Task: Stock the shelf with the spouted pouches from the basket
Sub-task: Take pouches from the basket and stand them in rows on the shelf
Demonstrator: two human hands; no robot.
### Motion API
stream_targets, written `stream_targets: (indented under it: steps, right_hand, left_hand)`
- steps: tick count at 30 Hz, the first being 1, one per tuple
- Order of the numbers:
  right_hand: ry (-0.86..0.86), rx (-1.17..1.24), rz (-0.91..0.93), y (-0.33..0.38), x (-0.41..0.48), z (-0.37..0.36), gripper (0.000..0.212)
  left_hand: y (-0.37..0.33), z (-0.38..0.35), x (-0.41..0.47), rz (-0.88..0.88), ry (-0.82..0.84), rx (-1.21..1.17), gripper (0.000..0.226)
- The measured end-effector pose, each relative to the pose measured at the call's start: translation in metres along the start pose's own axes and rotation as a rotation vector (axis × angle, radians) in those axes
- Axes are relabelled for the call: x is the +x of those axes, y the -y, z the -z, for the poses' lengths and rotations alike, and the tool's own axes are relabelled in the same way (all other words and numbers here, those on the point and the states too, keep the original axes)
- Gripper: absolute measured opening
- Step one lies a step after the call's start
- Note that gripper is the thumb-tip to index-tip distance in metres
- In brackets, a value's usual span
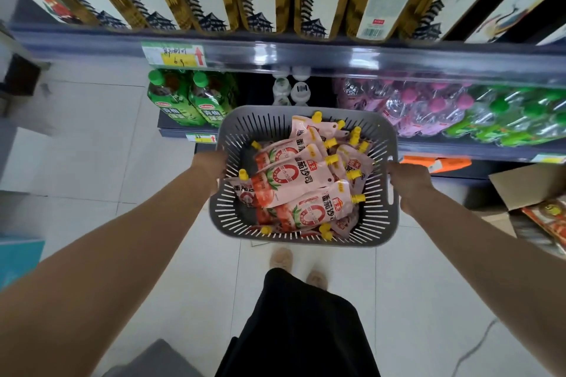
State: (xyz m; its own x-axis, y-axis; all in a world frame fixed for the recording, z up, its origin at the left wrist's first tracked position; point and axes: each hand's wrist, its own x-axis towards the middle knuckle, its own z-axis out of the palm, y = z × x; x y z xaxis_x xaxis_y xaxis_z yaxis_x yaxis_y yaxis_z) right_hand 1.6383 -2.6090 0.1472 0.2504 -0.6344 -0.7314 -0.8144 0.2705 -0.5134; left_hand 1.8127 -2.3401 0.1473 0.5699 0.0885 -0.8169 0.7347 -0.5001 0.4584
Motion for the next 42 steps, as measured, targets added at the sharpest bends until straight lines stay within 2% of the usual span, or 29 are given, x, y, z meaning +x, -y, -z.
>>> stream_targets:
  steps: [3,5,7,10,14,16,18,21,27,32,38,40,42]
  right_hand:
    - [-0.129,-0.277,0.193,0.008,-0.007,-0.007,0.028]
    - [-0.102,-0.337,0.272,0.012,-0.017,-0.016,0.022]
    - [0.011,-0.357,0.294,0.011,-0.024,-0.025,0.019]
    - [0.2,-0.511,0.332,0.009,-0.03,-0.041,0.02]
    - [0.161,-0.757,0.384,0.003,-0.022,-0.054,0.031]
    - [0.16,-0.815,0.336,-0.004,-0.01,-0.06,0.025]
    - [0.203,-0.88,0.278,-0.01,-0.003,-0.062,0.024]
    - [0.278,-0.96,0.235,-0.02,0.002,-0.059,0.036]
    - [0.295,-0.801,0.195,-0.027,0.007,-0.053,0.042]
    - [0.384,-0.302,0.028,-0.031,0.006,-0.046,0.051]
    - [0.471,-0.042,-0.013,-0.036,0.004,-0.048,0.034]
    - [0.476,-0.037,0.002,-0.039,0.001,-0.053,0.033]
    - [0.431,-0.126,0.049,-0.041,-0.001,-0.057,0.033]
  left_hand:
    - [0.001,-0.001,0.001,-0.162,-0.2,0.294,0.034]
    - [-0.003,-0.004,-0.004,-0.314,-0.269,0.408,0.025]
    - [-0.008,-0.013,-0.012,-0.392,-0.157,0.407,0.017]
    - [-0.012,-0.028,-0.015,-0.438,0.068,0.396,0.018]
    - [-0.015,-0.045,-0.009,-0.445,0.22,0.659,0.034]
    - [-0.011,-0.055,0.004,-0.445,0.271,0.79,0.048]
    - [-0.007,-0.062,0.012,-0.438,0.311,0.835,0.057]
    - [-0.006,-0.068,0.016,-0.459,0.311,0.839,0.066]
    - [-0.012,-0.077,0.02,-0.416,0.333,0.89,0.056]
    - [-0.012,-0.072,0.024,-0.403,0.36,0.825,0.058]
    - [-0.014,-0.059,0.024,-0.337,0.478,0.783,0.079]
    - [-0.011,-0.053,0.023,-0.316,0.485,0.72,0.072]
    - [-0.009,-0.047,0.021,-0.293,0.475,0.651,0.054]
